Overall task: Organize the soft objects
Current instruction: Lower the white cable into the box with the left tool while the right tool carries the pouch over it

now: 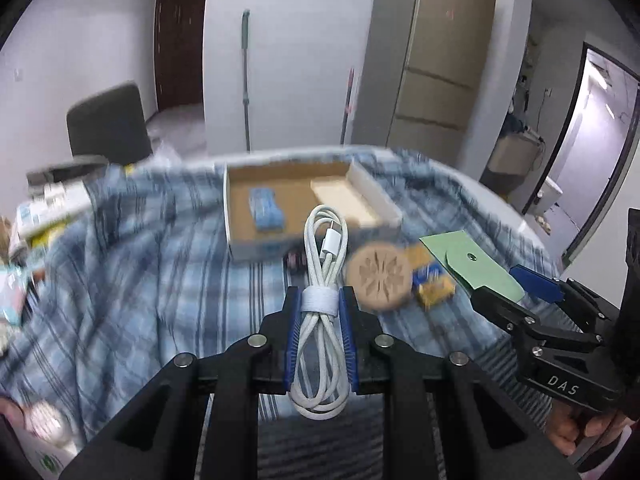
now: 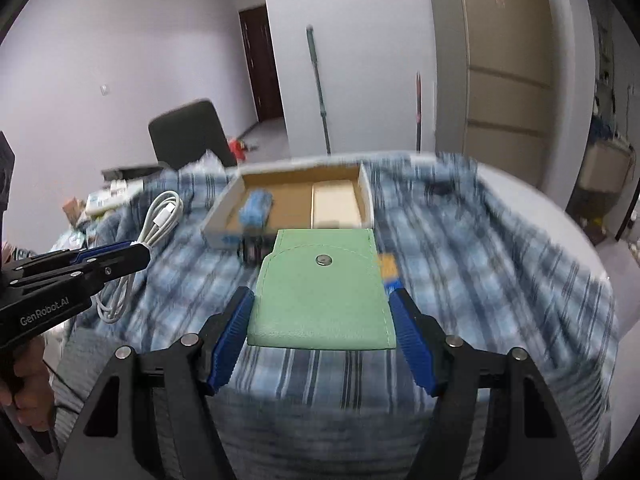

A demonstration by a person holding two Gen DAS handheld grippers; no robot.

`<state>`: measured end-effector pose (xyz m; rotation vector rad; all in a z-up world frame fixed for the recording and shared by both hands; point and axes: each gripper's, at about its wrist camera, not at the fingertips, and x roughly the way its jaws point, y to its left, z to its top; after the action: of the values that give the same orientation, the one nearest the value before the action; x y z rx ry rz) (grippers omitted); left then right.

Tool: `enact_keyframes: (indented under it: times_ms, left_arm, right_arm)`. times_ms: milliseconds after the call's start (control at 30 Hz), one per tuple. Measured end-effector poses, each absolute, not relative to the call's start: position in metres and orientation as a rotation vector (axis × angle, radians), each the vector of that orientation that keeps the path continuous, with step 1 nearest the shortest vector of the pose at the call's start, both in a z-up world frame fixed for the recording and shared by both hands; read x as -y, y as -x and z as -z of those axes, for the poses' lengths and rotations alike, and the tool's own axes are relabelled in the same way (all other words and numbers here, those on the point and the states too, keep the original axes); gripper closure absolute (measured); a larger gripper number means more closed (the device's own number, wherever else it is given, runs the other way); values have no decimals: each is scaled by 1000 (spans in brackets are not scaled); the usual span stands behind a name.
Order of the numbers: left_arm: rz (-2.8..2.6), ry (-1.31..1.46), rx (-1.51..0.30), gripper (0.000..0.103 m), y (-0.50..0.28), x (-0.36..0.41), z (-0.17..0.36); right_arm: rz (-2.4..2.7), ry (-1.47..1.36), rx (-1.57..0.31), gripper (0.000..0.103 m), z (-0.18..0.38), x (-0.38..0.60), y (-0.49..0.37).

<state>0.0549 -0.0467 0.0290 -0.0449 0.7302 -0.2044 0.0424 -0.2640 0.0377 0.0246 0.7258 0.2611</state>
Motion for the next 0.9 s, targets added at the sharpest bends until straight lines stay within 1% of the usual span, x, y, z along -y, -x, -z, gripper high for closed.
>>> enact_keyframes:
  times_ms: [267, 333, 467, 633, 767, 900]
  left_arm:
    - [239, 3, -555, 83, -102, 57, -109]
    - [231, 16, -522, 83, -121, 56, -132]
    - [203, 31, -469, 83, -150, 52, -156]
    - [207, 35, -476, 83, -185, 49, -154]
    - [231, 57, -507, 83, -210, 36, -136]
    - [205, 91, -583, 83, -235, 21, -103]
  right_arm:
    - [-264, 23, -510, 34, -117, 254, -96]
    - [-252, 26, -474, 34, -136, 250, -110]
    - [-279, 7, -452, 34, -161, 249, -148]
    - [-318, 94, -429, 34, -164, 227, -187]
    - [-322, 91, -473, 34, -140, 225, -205]
    - [-336, 90, -552, 34, -111, 222, -226]
